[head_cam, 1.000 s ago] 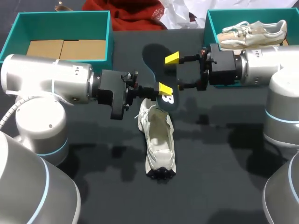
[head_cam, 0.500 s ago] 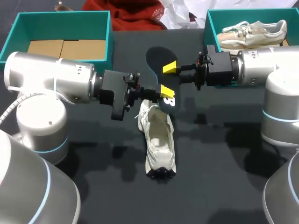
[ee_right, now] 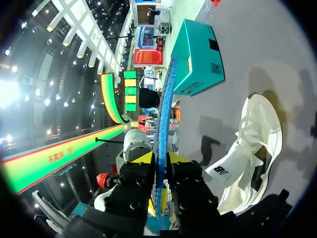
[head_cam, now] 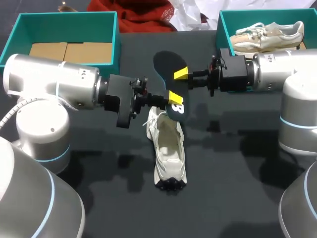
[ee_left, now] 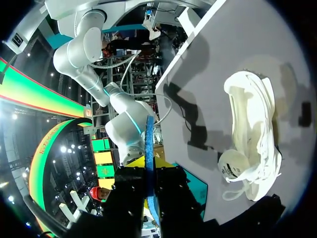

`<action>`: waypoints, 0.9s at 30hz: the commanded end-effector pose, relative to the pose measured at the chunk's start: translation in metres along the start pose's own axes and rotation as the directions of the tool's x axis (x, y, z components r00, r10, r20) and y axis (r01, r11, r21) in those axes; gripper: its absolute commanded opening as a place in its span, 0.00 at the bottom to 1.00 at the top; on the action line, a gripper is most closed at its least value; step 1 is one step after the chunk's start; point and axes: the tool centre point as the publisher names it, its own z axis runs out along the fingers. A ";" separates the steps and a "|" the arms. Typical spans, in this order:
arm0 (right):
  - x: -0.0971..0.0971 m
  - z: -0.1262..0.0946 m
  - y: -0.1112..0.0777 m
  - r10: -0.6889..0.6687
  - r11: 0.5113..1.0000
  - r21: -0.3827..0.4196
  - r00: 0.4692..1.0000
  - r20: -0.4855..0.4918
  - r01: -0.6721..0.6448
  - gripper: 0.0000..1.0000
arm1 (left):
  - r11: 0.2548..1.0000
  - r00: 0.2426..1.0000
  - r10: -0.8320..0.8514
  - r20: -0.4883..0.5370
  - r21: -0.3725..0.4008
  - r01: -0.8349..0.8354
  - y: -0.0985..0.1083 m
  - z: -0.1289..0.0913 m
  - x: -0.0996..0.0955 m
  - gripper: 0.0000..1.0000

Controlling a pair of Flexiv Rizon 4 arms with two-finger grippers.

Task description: Take the shoe out of the shoebox, open the shoe tongue, remove and reinsert the insole, then place the shoe into the shoebox

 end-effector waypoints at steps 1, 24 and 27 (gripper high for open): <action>-0.001 0.003 0.002 0.001 1.000 0.007 1.000 -0.002 -0.001 0.00 | 1.000 1.000 0.003 -0.004 -0.004 -0.003 0.002 0.005 0.001 0.00; -0.005 -0.006 -0.005 0.026 1.000 -0.012 1.000 -0.002 -0.026 0.00 | 0.999 0.998 -0.031 -0.048 -0.022 0.030 0.012 -0.088 -0.020 1.00; -0.007 -0.006 -0.007 0.034 0.999 -0.016 0.999 -0.005 -0.034 0.00 | 0.999 0.997 0.025 -0.072 -0.022 -0.027 0.014 -0.096 -0.025 1.00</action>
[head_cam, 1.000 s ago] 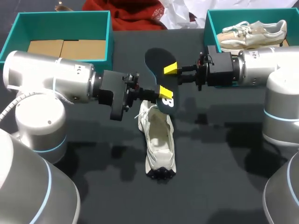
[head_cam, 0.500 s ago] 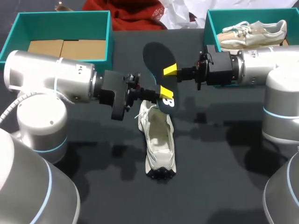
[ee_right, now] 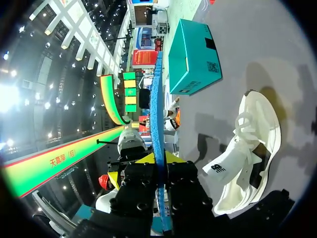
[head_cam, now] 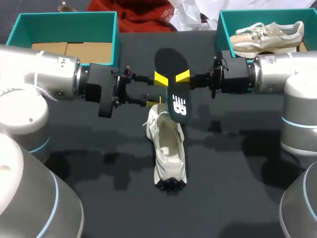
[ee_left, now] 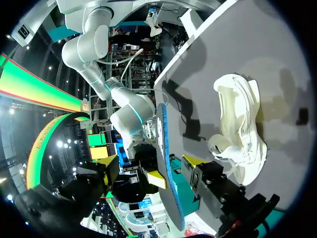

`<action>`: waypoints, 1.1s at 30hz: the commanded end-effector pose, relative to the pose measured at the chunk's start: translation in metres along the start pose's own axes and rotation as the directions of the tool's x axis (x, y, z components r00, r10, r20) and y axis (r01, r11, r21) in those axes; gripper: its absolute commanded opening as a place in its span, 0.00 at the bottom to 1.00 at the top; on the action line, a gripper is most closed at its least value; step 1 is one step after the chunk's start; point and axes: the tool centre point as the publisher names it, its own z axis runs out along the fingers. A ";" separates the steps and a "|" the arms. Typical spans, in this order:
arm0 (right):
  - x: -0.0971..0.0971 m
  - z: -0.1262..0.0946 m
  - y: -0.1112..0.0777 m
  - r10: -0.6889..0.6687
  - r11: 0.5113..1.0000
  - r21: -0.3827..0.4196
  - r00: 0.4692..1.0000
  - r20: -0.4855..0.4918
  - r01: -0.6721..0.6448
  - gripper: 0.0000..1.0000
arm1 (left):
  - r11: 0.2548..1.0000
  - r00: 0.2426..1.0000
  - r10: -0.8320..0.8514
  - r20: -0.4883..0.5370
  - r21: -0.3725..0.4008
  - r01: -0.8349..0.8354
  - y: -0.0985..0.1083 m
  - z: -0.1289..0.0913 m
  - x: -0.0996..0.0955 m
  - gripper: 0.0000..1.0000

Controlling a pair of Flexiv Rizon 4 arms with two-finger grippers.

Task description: Take the shoe out of the shoebox, open the shoe tongue, remove and reinsert the insole, then place the shoe into the shoebox

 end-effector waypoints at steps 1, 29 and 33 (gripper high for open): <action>-0.001 -0.001 -0.006 0.003 1.000 -0.014 1.000 -0.002 -0.003 0.00 | 1.000 0.999 0.024 -0.028 0.017 -0.023 -0.001 -0.043 -0.009 1.00; -0.011 0.008 -0.018 0.021 1.000 -0.014 1.000 0.004 -0.021 0.00 | 0.984 0.766 -0.171 -0.620 -0.063 0.168 0.056 -0.047 -0.023 1.00; -0.011 0.008 -0.018 0.021 1.000 -0.014 1.000 0.004 -0.021 0.00 | 0.984 0.766 -0.171 -0.620 -0.063 0.168 0.056 -0.047 -0.023 1.00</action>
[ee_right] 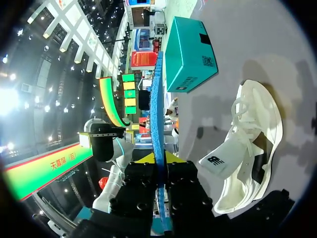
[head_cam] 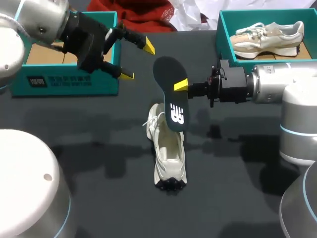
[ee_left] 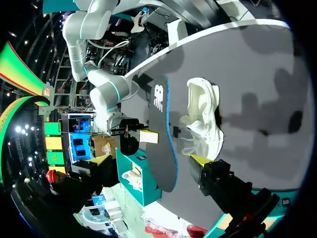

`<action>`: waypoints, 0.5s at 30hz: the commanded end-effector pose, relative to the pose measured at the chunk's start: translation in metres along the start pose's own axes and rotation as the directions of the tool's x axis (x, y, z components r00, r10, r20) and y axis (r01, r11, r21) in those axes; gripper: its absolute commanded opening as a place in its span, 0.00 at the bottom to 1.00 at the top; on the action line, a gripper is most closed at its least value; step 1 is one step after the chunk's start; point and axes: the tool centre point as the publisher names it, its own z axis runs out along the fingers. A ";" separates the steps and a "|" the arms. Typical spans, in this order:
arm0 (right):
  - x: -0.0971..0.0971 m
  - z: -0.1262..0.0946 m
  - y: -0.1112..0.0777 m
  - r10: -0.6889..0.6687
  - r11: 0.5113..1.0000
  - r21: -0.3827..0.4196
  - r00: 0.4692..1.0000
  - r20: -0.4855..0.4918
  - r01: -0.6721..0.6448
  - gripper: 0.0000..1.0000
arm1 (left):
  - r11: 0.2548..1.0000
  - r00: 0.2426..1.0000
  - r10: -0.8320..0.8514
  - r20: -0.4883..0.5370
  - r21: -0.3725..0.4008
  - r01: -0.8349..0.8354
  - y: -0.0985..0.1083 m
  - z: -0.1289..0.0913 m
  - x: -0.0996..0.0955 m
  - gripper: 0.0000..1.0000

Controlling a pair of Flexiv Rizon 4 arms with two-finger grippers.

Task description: Take the shoe out of the shoebox, open the shoe tongue, remove and reinsert the insole, then place the shoe into the shoebox

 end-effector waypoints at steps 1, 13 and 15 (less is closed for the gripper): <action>0.000 0.001 -0.001 0.000 1.000 -0.003 1.000 0.003 0.000 0.00 | 1.000 0.973 -0.007 -0.231 -0.007 0.005 0.001 -0.001 -0.007 1.00; 0.000 0.001 -0.001 0.000 1.000 -0.003 1.000 0.003 0.000 0.00 | 0.994 0.894 -0.090 -0.440 0.013 0.107 0.031 0.000 -0.044 1.00; 0.000 0.001 -0.001 0.000 1.000 -0.003 1.000 0.003 0.000 0.00 | 0.994 0.878 -0.079 -0.471 0.032 0.106 0.033 0.001 -0.052 1.00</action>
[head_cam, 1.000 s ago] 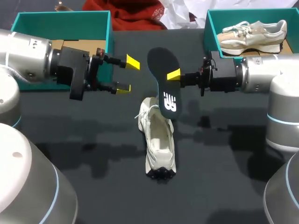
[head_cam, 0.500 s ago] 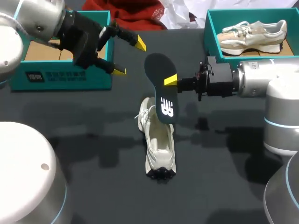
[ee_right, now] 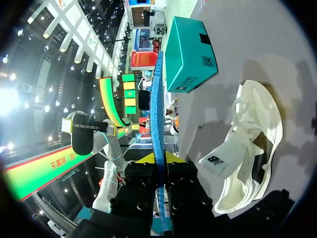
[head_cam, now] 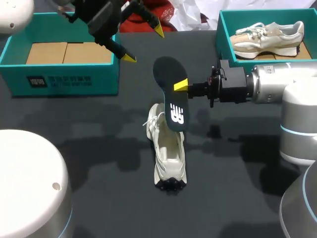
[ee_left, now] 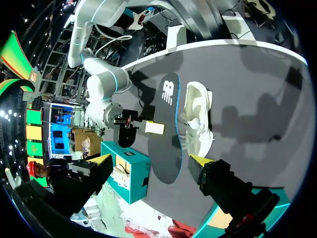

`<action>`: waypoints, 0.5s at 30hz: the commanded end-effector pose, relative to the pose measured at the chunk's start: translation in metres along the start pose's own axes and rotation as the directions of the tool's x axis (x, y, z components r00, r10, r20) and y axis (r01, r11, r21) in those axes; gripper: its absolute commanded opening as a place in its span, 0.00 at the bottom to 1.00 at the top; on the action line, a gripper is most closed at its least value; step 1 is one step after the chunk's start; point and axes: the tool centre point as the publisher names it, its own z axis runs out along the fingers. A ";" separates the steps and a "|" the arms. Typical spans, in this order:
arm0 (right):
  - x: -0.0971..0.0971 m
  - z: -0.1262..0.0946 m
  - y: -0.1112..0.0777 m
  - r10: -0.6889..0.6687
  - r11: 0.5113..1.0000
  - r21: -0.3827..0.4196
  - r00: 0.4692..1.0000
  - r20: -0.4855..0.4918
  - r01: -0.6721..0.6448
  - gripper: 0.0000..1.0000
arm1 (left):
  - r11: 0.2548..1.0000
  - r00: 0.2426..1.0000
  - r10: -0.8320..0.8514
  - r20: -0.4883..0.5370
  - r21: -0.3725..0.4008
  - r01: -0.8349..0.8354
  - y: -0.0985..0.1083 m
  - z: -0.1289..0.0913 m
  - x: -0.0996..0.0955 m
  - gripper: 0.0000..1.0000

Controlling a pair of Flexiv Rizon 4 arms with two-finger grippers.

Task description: Take the shoe out of the shoebox, open the shoe tongue, remove and reinsert the insole, then place the shoe into the shoebox

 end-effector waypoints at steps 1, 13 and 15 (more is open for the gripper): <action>0.000 0.001 -0.001 0.000 1.000 -0.003 1.000 0.003 0.000 0.00 | 0.999 0.941 0.004 -0.338 0.034 0.008 0.009 0.004 -0.022 1.00; 0.000 0.001 -0.001 0.000 1.000 -0.003 1.000 0.003 0.000 0.00 | 0.999 0.799 -0.003 -0.601 0.039 0.033 0.015 0.011 -0.037 1.00; 0.000 0.001 -0.001 0.000 1.000 -0.003 1.000 0.003 0.000 0.00 | 0.999 0.781 0.003 -0.625 0.035 0.025 0.015 0.012 -0.038 1.00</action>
